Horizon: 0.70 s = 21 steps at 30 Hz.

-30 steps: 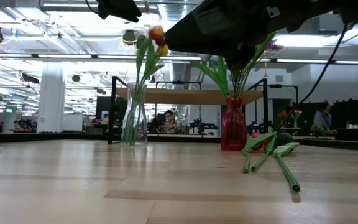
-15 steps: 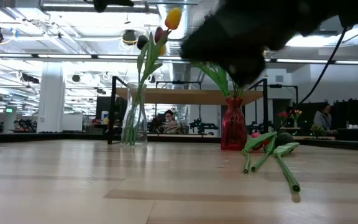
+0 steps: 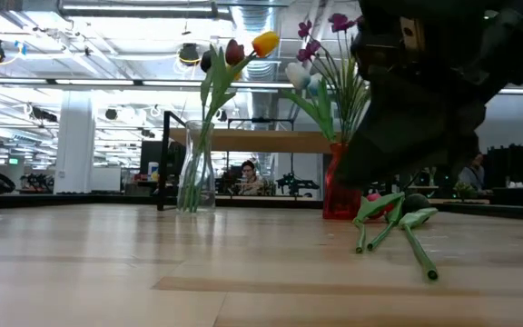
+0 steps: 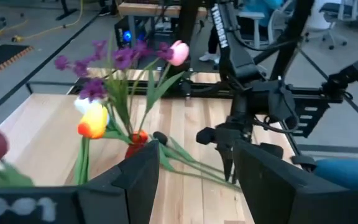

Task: Pick and place flowers into a vace then onto a shelf
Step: Put the red flower into the transparent vase

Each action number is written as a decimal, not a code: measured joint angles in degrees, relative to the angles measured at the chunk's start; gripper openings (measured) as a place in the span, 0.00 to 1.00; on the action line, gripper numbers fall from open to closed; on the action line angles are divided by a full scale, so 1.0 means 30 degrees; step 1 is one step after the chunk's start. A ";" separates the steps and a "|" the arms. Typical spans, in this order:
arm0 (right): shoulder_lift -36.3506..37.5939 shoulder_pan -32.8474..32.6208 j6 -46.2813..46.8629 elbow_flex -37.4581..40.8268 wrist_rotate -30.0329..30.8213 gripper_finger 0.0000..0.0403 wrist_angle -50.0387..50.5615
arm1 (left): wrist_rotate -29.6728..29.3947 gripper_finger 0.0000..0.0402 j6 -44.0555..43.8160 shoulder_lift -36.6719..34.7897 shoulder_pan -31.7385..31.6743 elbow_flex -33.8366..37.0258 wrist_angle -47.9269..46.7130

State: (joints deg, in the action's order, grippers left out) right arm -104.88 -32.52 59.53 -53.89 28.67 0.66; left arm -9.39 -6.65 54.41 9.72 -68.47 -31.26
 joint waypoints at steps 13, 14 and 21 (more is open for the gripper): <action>0.0000 0.0959 0.5754 0.0007 0.1475 0.13 0.4451 | -0.0606 0.48 0.0779 0.0564 0.1492 0.0138 0.0562; 0.0000 0.1032 0.5943 0.0007 0.1477 0.13 0.4703 | -0.0627 0.48 0.0785 0.0605 0.1492 0.0138 0.0580; 0.0000 0.1546 0.6186 0.0007 0.1356 0.13 0.5216 | -0.0652 0.48 0.0800 0.0970 0.1492 0.0146 0.0299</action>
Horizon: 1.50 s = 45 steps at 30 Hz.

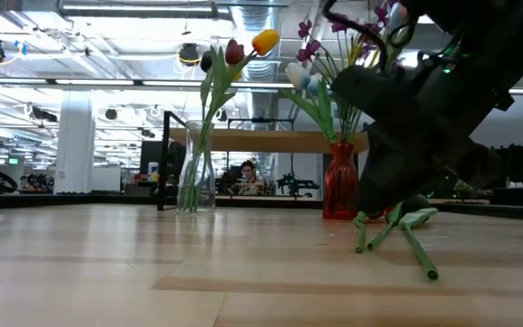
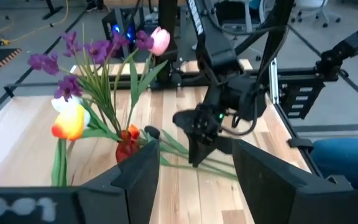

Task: Pick and place flowers into a vace then onto a shelf
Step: Put the red flower into the transparent vase

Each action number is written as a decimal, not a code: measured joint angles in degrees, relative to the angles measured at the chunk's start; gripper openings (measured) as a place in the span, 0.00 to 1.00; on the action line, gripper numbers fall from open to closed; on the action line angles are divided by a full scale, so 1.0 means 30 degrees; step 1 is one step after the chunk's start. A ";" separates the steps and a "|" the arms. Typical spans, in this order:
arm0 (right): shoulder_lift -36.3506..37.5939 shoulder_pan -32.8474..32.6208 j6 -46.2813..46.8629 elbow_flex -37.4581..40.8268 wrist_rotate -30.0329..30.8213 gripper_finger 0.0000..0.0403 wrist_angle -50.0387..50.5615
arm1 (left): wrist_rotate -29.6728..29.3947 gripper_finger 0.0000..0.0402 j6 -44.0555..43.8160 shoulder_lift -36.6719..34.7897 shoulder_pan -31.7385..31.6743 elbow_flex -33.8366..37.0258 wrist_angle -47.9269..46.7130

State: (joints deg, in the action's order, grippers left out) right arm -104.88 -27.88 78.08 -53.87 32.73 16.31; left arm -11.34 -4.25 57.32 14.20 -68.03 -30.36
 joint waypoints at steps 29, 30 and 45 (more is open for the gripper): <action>-0.0915 0.1364 0.1016 -0.0102 -0.2717 0.13 0.1151 | -0.0011 0.48 0.0015 0.0655 -0.0015 -0.0007 0.0107; -0.0913 0.1366 0.1127 -0.0105 -0.2840 0.12 0.1265 | -0.0011 0.48 0.0015 0.0655 -0.0015 -0.0007 0.0108; -0.1017 -0.0075 0.1095 -0.0696 -0.3213 0.00 0.1621 | -0.0011 0.48 0.0007 0.0655 -0.0015 -0.0007 0.0098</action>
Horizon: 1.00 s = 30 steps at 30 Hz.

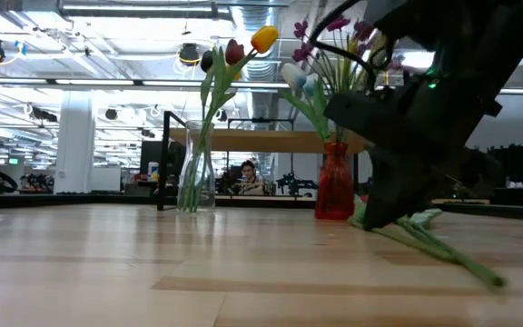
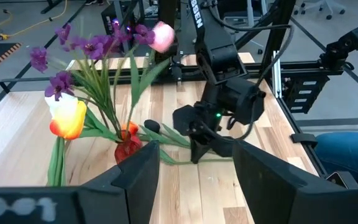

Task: Pick and place flowers into a vace then onto a shelf
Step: Put the red flower into the transparent vase

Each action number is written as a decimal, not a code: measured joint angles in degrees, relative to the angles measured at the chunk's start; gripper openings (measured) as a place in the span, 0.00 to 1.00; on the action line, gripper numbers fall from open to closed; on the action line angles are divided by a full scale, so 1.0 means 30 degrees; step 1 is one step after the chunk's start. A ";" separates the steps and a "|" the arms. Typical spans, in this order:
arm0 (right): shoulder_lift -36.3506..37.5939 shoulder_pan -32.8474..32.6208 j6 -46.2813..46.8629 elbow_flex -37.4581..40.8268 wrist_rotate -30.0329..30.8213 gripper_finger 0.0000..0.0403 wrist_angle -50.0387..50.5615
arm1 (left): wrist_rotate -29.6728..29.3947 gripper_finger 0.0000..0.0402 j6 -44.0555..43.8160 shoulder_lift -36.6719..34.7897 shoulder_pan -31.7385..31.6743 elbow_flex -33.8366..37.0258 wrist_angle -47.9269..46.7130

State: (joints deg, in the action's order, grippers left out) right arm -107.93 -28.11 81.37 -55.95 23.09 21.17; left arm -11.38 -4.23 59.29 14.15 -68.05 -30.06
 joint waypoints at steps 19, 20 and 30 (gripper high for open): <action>-0.0105 -0.1256 -0.0588 -0.3642 -0.0562 0.00 0.4137 | 0.0002 0.48 0.0007 -0.0007 0.0000 0.0000 -0.0007; -0.0092 -0.1318 -0.0727 -0.3820 -0.0522 0.00 0.4156 | 0.0000 0.48 0.0007 -0.0007 0.0000 0.0000 -0.0007; -0.0040 -0.1479 -0.1800 -0.4899 -0.0120 0.00 0.5166 | 0.0000 0.48 0.0015 -0.0007 0.0000 0.0000 -0.0007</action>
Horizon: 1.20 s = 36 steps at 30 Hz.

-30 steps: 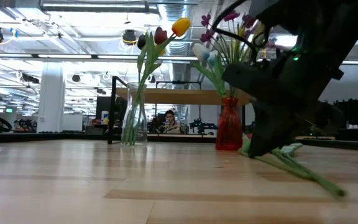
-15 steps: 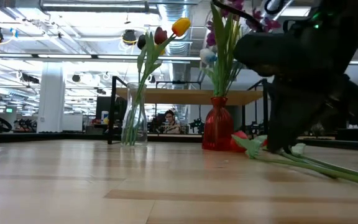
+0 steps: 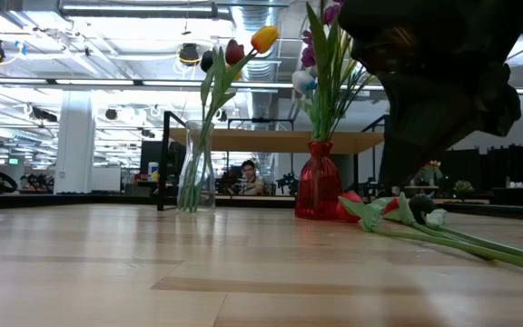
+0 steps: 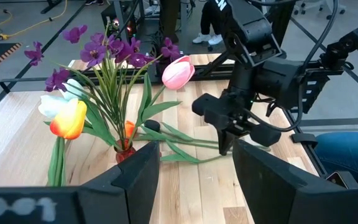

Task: Pick and place flowers into a vace then onto a shelf
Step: Put the red flower into the transparent vase

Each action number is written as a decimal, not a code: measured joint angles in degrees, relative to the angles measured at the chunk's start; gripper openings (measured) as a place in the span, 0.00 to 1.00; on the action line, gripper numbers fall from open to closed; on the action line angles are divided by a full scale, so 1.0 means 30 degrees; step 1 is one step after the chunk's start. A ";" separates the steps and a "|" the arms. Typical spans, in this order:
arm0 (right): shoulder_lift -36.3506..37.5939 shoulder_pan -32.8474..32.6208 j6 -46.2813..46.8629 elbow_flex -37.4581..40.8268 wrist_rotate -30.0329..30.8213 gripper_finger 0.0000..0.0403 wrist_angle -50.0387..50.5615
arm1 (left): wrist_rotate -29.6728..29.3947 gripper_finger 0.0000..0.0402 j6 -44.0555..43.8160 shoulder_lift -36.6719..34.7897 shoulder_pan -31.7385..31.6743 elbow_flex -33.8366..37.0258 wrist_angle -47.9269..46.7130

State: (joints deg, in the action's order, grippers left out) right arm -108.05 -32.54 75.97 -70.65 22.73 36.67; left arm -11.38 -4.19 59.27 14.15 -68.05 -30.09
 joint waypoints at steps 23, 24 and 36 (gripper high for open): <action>-0.0015 0.0892 -0.0477 0.0053 -0.0114 0.39 0.1393 | 0.0006 0.48 -0.0013 0.0000 0.0000 0.0000 -0.0007; -0.0015 0.0892 -0.0421 0.0184 -0.0114 0.39 0.1312 | 0.0007 0.48 -0.0013 0.0000 0.0000 0.0000 -0.0002; -0.0022 0.0877 0.0026 0.2392 -0.0759 0.36 -0.1592 | 0.0007 0.48 -0.0015 0.0000 0.0000 0.0000 -0.0007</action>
State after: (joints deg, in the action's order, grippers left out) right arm -108.12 -29.91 76.05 -63.48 20.46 31.89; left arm -11.35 -4.23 59.27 14.15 -68.05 -30.11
